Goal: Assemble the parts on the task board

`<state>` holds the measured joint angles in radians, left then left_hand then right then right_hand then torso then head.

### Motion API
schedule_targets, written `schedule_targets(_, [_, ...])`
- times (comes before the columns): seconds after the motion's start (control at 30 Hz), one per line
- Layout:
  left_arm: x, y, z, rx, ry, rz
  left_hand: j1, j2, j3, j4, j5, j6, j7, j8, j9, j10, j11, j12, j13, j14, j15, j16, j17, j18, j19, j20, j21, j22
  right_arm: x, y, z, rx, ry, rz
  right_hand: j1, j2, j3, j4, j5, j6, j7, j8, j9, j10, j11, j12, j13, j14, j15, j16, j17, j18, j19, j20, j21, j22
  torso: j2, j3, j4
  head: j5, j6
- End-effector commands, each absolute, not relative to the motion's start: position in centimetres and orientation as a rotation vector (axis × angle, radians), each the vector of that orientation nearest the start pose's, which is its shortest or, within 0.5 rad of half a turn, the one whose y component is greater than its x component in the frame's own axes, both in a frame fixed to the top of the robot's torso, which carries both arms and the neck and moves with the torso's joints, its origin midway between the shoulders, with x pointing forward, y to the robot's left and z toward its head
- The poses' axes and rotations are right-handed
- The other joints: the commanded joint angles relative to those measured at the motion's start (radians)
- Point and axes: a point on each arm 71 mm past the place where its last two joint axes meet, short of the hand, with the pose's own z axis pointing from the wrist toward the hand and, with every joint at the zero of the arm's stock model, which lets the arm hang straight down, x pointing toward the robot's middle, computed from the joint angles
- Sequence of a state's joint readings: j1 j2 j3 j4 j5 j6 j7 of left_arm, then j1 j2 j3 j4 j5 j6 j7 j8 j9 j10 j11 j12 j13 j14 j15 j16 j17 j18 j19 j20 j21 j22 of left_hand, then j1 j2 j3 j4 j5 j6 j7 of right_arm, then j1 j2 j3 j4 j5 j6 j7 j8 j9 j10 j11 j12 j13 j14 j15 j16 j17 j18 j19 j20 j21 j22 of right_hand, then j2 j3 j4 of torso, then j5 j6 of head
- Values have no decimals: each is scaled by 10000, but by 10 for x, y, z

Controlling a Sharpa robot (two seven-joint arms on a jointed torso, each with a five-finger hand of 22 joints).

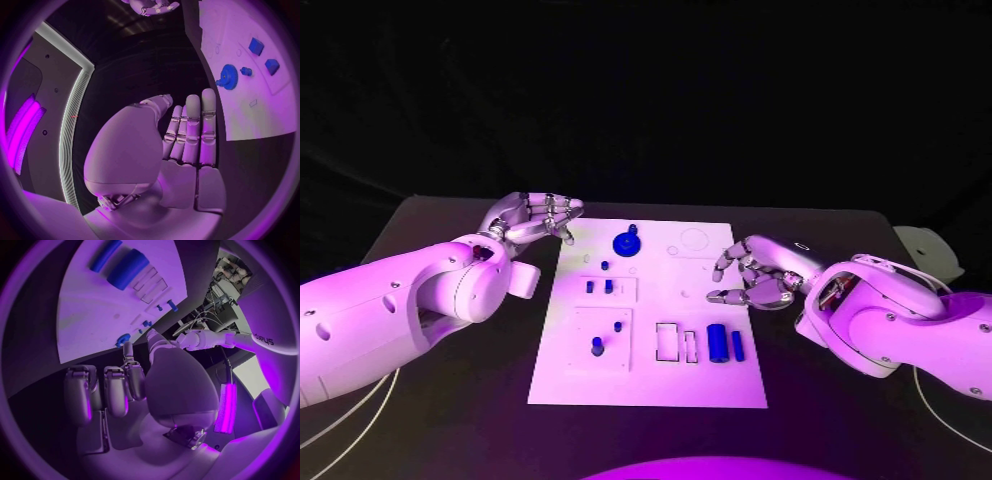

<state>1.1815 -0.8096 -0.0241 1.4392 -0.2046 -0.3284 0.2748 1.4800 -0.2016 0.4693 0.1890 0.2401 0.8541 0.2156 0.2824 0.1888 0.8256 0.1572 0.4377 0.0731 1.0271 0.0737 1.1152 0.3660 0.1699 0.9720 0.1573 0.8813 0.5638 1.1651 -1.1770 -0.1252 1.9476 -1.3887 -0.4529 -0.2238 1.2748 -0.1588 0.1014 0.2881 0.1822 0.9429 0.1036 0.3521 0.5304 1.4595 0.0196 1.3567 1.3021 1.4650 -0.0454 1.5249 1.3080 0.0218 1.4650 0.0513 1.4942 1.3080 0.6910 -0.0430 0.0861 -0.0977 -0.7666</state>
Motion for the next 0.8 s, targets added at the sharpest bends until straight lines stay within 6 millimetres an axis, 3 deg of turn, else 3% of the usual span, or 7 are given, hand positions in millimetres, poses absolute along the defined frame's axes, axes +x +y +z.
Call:
schedule_targets(0.03, [501, 214, -191, -9829, 15161, -14195, -90, -6, 26, -3, -11, -78, 30, 48, 3, -86, 0, 56, -11, -42, 7, -5, -17, 145, -73, 28, -48, -17, 372, -250, -196, 1243, 18233, 6438, -241, 121, -217, 31, -44, -50, -63, 176, 121, 322, -16, 623, 1356, 834, -53, 83, 1368, -108, 914, 24, 239, 2446, -72, -3, -122, -271, -73])
schedule_targets(0.17, [498, 215, -193, -9888, 15103, -14273, -109, 1, 32, -5, -11, -66, 13, 68, 8, -64, -10, 86, -3, -44, 7, 0, -19, 145, -78, 30, -50, -18, 361, -264, -204, 1509, 18547, 5448, -423, 193, -447, 44, -102, -78, -79, 296, 199, 357, -27, 760, 1492, 852, -60, 121, 1473, -133, 948, 17, 361, 2492, -101, -18, -208, -409, -145])
schedule_targets(0.23, [496, 216, -193, -9921, 15081, -14302, -109, 1, 32, -5, -11, -66, 13, 68, 8, -64, -10, 86, -3, -44, 7, 0, -19, 145, -78, 30, -50, -18, 356, -267, -209, 1595, 18671, 5144, -563, 245, -639, 35, 193, -120, -83, 349, 238, 345, -31, 771, 1513, 854, -62, 130, 1493, -138, 954, 13, 385, 2502, -109, -13, -231, -445, -189])
schedule_targets(0.33, [494, 216, -193, -9965, 15046, -14347, -125, 5, 36, -7, -12, -54, 2, 86, 13, -46, -17, 111, 3, -46, 3, 5, -21, 147, -81, 31, -52, -19, 348, -267, -220, 1650, 18809, 4747, -642, 250, -798, 43, 276, -157, -81, 375, 257, 334, -28, 768, 1518, 856, -62, 137, 1512, -141, 957, 13, 398, 2507, -113, -10, -277, -484, -242])
schedule_targets(0.8, [489, 215, -193, -10027, 14990, -14568, -195, -4, 26, 7, -16, -54, -9, 112, 19, -24, -27, 158, 13, -48, 0, 17, -25, 148, -89, 33, -61, -24, 341, -245, -241, 1641, 18826, 4542, -923, 397, -1249, 54, 316, -148, -102, 483, 312, 323, -42, 764, 1534, 855, -68, 141, 1520, -145, 963, 12, 418, 2517, -121, -41, -236, -452, -331])
